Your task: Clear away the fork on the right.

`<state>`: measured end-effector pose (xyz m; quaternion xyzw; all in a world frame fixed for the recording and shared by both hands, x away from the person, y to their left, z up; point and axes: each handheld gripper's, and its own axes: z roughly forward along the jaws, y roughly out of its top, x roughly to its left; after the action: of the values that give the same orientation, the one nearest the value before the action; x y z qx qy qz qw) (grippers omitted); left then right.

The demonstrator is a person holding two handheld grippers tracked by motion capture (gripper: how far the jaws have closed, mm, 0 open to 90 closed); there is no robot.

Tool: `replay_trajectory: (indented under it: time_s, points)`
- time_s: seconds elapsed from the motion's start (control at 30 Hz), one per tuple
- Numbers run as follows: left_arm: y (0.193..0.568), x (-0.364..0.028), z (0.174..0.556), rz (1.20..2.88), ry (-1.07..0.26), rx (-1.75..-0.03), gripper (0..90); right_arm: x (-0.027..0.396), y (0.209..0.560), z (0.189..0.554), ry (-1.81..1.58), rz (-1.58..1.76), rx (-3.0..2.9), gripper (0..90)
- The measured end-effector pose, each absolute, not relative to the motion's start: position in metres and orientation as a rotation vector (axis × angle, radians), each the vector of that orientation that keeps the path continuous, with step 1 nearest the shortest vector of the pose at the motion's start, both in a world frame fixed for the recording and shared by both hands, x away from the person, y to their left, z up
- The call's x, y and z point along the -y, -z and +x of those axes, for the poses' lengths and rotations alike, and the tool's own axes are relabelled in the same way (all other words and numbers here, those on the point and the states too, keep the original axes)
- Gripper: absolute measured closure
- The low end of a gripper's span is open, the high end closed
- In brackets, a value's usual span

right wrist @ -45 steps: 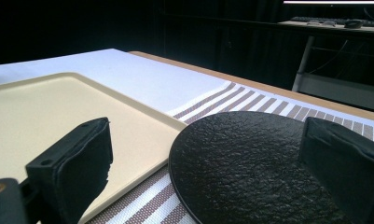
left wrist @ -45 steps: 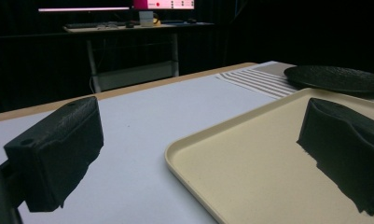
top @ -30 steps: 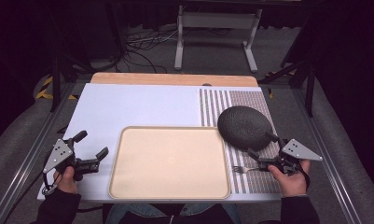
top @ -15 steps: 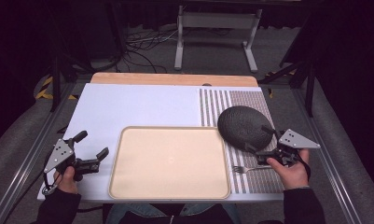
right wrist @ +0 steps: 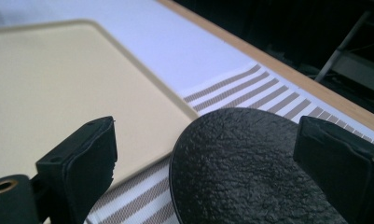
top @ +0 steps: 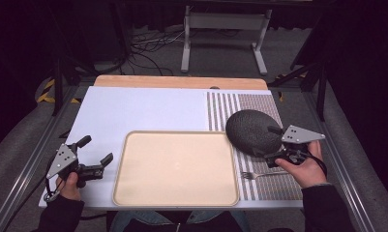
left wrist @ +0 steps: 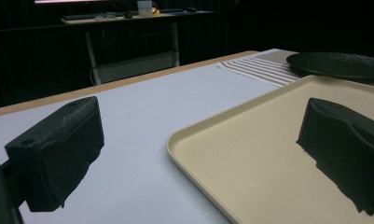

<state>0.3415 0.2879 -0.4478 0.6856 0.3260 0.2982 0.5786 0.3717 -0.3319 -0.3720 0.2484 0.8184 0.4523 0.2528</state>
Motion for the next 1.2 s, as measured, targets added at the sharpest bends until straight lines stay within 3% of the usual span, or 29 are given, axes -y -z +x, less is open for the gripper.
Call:
replay_trajectory:
  time_s: [0.6,1.2]
  points:
    - [0.448,-0.288,0.342,1.606,-0.701,-0.77,0.7,0.32,0.349,0.38,-0.9,0.536,-2.471,7.8]
    - [0.448,-0.288,0.342,1.606,-0.7,-0.77,0.7,0.308,0.352,0.384,-0.599,0.43,-2.623,9.2]
